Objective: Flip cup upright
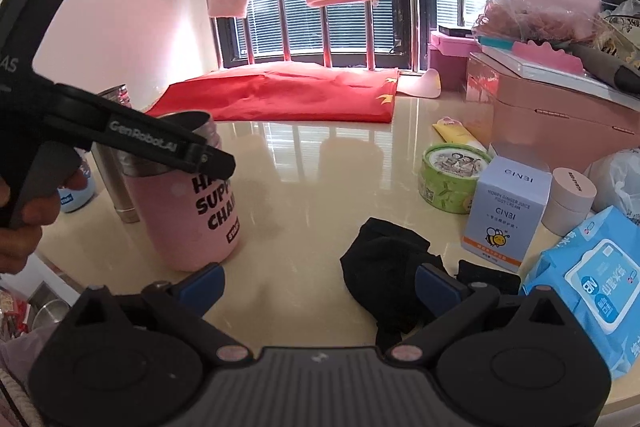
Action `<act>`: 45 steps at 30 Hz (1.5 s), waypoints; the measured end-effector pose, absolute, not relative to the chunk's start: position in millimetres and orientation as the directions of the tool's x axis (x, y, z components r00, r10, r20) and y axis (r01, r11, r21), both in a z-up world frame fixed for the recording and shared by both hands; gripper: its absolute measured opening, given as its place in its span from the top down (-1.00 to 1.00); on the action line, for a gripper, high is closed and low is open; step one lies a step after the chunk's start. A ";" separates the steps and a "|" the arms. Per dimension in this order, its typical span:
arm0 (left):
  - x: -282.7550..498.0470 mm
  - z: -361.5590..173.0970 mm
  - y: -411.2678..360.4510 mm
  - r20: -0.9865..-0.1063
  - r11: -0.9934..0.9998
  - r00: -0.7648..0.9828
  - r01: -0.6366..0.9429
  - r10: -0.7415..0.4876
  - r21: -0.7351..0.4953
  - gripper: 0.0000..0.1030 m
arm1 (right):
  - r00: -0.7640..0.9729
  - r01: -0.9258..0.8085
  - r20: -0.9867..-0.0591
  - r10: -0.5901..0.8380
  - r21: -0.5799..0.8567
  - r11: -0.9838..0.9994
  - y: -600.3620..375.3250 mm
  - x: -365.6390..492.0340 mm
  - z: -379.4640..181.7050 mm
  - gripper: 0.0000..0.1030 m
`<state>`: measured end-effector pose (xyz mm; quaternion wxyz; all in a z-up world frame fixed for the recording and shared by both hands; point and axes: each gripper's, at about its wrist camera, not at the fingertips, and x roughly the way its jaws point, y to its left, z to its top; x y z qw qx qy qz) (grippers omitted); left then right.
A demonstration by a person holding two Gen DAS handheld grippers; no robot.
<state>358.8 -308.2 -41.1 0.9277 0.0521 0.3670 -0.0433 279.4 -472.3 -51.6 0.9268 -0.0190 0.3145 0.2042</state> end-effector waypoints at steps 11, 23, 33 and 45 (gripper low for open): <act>370.0 -45.1 -329.9 -0.640 0.976 0.768 0.143 -0.005 0.164 -0.68 | 0.738 -0.350 -0.587 0.334 0.090 0.932 -469.5 278.2 -51.0 -0.98; 357.5 -34.0 -322.5 -0.579 0.975 0.812 0.179 -0.072 0.131 -1.00 | 0.749 -0.337 -0.579 0.322 0.084 0.938 -467.4 271.8 -45.8 -0.98; 325.9 -18.9 -303.6 -0.536 0.971 0.834 0.216 -0.129 0.102 -1.00 | 0.763 -0.331 -0.558 0.326 0.096 0.939 -457.3 252.5 -40.1 -0.98; 211.8 19.0 -204.2 -0.383 0.982 0.911 0.186 -0.155 0.043 -1.00 | 0.848 -0.332 -0.406 0.341 0.095 0.938 -408.1 177.4 -6.5 -0.98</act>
